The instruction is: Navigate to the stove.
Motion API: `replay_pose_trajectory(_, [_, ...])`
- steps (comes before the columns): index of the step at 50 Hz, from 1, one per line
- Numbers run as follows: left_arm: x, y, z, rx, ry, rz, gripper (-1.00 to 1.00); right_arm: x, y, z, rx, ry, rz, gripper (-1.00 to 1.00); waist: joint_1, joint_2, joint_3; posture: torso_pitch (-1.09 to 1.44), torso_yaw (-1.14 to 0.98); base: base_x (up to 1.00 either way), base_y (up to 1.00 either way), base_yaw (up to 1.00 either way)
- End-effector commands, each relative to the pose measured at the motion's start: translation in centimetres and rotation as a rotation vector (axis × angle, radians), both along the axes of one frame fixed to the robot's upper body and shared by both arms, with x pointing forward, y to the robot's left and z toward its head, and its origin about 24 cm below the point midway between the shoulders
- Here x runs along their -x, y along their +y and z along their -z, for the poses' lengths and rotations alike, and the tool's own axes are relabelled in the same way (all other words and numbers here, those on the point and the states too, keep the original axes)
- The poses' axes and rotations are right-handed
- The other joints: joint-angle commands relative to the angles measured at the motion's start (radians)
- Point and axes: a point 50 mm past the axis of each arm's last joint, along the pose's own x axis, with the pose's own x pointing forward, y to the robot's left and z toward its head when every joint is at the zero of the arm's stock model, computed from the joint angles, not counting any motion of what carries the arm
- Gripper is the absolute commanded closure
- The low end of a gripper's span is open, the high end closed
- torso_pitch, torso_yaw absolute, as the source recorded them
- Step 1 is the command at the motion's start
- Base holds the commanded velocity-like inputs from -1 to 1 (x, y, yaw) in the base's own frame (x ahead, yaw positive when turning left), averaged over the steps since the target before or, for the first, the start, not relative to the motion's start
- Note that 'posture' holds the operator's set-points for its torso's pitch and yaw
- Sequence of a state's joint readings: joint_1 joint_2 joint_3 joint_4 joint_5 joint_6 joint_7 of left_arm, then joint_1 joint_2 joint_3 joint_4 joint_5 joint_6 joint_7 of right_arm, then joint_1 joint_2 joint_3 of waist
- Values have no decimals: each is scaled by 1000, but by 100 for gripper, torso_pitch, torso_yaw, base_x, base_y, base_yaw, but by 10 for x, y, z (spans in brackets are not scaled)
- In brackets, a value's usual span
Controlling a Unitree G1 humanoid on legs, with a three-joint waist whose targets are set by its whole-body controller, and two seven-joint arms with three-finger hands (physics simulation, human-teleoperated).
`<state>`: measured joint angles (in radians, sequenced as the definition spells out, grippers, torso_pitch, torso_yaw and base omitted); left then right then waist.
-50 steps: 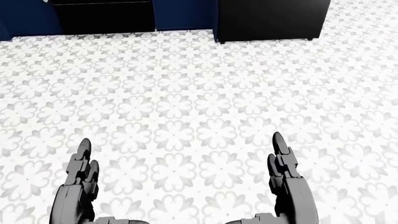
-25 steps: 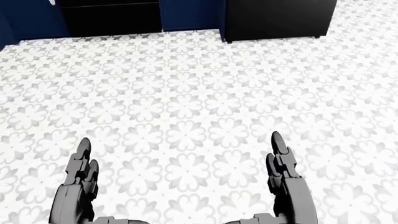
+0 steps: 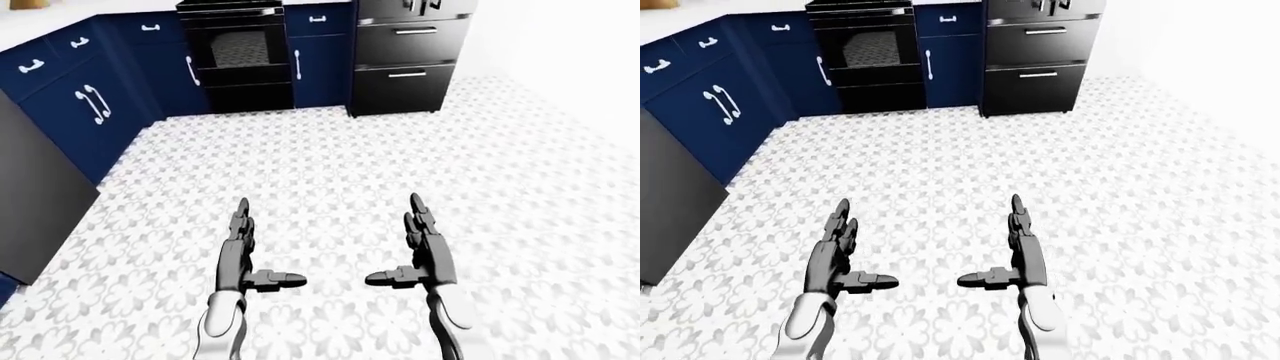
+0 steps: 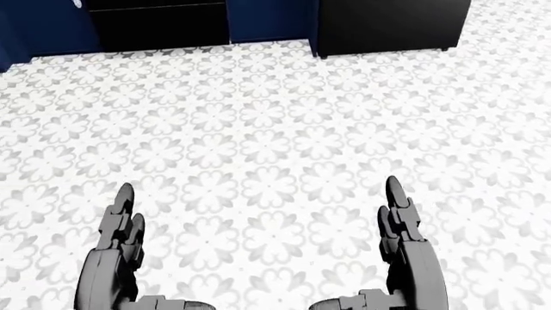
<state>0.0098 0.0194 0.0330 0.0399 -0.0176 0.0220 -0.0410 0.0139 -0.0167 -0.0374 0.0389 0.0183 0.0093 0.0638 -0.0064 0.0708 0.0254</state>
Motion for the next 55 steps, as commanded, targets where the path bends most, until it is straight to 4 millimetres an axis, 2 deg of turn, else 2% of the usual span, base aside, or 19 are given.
replay_pose_trajectory(1, [-3, 0, -13, -1, -71, -5, -100, -3, 1, -15, 5, -77, -13, -100, 6, -9, -15, 0, 0, 0, 22, 0])
replay_pose_trajectory(2, [-3, 0, -13, -1, -71, -5, -100, -3, 2, -15, 6, -77, -13, -100, 3, 0, -11, 0, 0, 0, 24, 0])
replay_pose_trajectory(9, [-3, 0, -13, -1, -71, -5, -100, -2, 2, -16, 4, -77, -13, -100, 7, -66, -4, 0, 0, 0, 24, 0])
replay_pose_trajectory(12, [-3, 0, -13, -1, -71, -5, -100, -3, 1, -15, 3, -77, -13, -100, 5, -103, -1, 0, 0, 0, 24, 0])
replay_pose_trajectory(14, [-3, 0, -13, -1, -71, -5, -100, -3, 2, -15, 0, -76, -14, -100, 2, -151, -11, 0, 0, 0, 24, 0])
replay_pose_trajectory(16, [-3, 0, -13, -1, -71, -5, -100, -3, 2, -16, -3, -75, -16, -100, -10, -120, -7, 0, 0, 0, 23, 0])
replay_pose_trajectory(19, [-3, 0, -13, -1, -71, -5, -100, -3, 2, -15, -3, -77, -20, -100, -7, -125, -15, 0, 0, 0, 24, 0])
replay_pose_trajectory(23, [-3, 0, -13, -1, -71, -5, -100, -2, 3, -15, -2, -76, -25, -100, -5, -88, -5, 0, 0, 0, 24, 0])
replay_pose_trajectory(26, [-3, 0, -13, -1, -71, -5, -100, -2, 3, -15, -2, -76, -25, -100, -7, -31, -3, 0, 0, 0, 24, 0])
replay_pose_trajectory(28, [-3, 0, -13, -1, -71, -5, -100, -2, 3, -16, -1, -77, -27, -100, 0, 50, -27, 0, 0, 0, 24, 0])
replay_pose_trajectory(29, [-3, 0, -13, -1, -71, -5, -100, -2, 3, -15, -2, -76, -25, -100, 7, -15, -10, 0, 0, 0, 24, 0])
replay_pose_trajectory(30, [-3, 0, -13, -1, -71, -5, -100, -2, 3, -15, -3, -76, -24, -100, 4, 1, -8, 0, 0, 0, 23, 0])
replay_pose_trajectory(36, [-3, 0, -13, -1, -71, -5, -100, -1, 3, -16, -3, -76, -27, -100, 7, -55, -6, 0, 0, 0, 24, 0])
replay_pose_trajectory(40, [-3, 0, -13, -1, -71, -5, -100, -1, 4, -16, 5, -78, -31, -100, 5, -103, -2, 0, 0, 0, 24, 0])
replay_pose_trajectory(42, [-3, 0, -13, -1, -71, -5, -100, -2, 3, -14, 2, -76, -30, -100, 3, -148, -10, 0, 0, 0, 24, 0])
replay_pose_trajectory(44, [-3, 0, -13, -1, -71, -5, -100, -1, 4, -16, 6, -79, -28, -100, -9, -118, -8, 0, 0, 0, 25, 0])
replay_pose_trajectory(46, [-3, 0, -13, -1, -71, -5, -100, -2, 3, -15, 5, -76, -23, -100, -6, -128, -8, 0, 0, 0, 23, 0])
replay_pose_trajectory(51, [-3, 0, -13, -1, -71, -5, -100, -2, 3, -16, 8, -77, -21, -100, -4, -89, -6, 0, 0, 0, 24, 0])
replay_pose_trajectory(55, [-3, 0, -13, -1, -71, -5, -100, -2, 3, -16, 8, -78, -22, -100, -7, -3, -12, 0, 0, 0, 24, 0])
